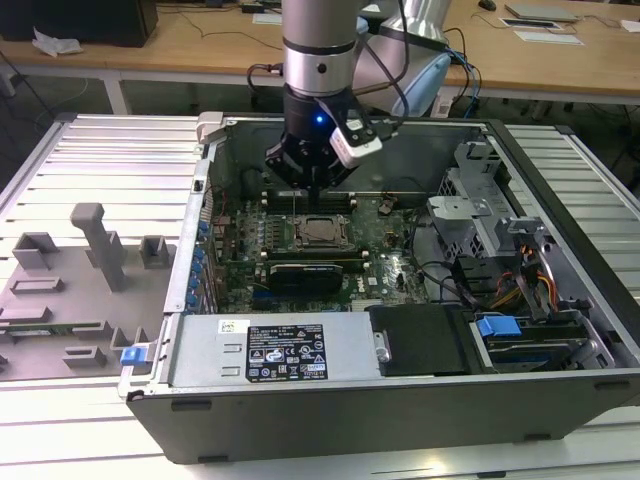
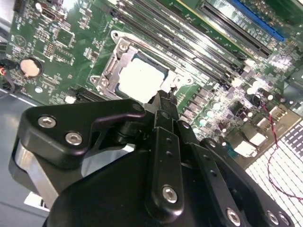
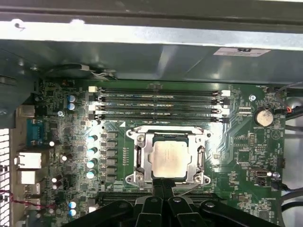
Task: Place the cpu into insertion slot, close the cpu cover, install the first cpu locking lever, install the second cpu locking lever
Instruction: 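Install the first cpu locking lever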
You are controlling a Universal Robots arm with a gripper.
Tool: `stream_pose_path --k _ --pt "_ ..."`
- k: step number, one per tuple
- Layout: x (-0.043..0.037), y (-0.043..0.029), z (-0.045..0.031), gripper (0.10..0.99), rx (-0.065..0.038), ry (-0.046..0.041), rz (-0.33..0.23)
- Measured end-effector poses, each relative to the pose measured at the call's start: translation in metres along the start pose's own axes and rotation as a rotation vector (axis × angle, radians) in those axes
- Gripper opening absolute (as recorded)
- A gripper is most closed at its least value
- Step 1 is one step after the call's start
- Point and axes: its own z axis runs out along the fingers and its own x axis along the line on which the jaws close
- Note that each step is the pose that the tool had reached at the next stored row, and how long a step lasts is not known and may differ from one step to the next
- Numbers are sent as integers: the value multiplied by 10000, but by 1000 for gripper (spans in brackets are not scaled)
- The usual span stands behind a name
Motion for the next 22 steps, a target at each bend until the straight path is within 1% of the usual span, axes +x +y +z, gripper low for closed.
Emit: stream_pose_path --k 3,4,5,8,9,10,14,17,18,20,21,22 --pt "72 2 -2 106 -1 0 0" --pt "112 3 -3 106 -2 -1 2" --pt "129 3 -3 106 -2 -1 1" --pt "139 3 -4 106 -3 1 0" --pt "146 2 -5 106 -38 -1 3" --pt "157 3 -3 106 -95 -2 4" --pt "221 5 5 106 -399 -8 13" --pt "270 6 10 106 -606 -12 20" --pt "296 7 13 106 -732 -16 23" --pt "324 7 14 106 -932 -20 29" --pt "336 7 14 106 -1181 -23 35" --pt "342 8 14 106 -1335 -27 42"
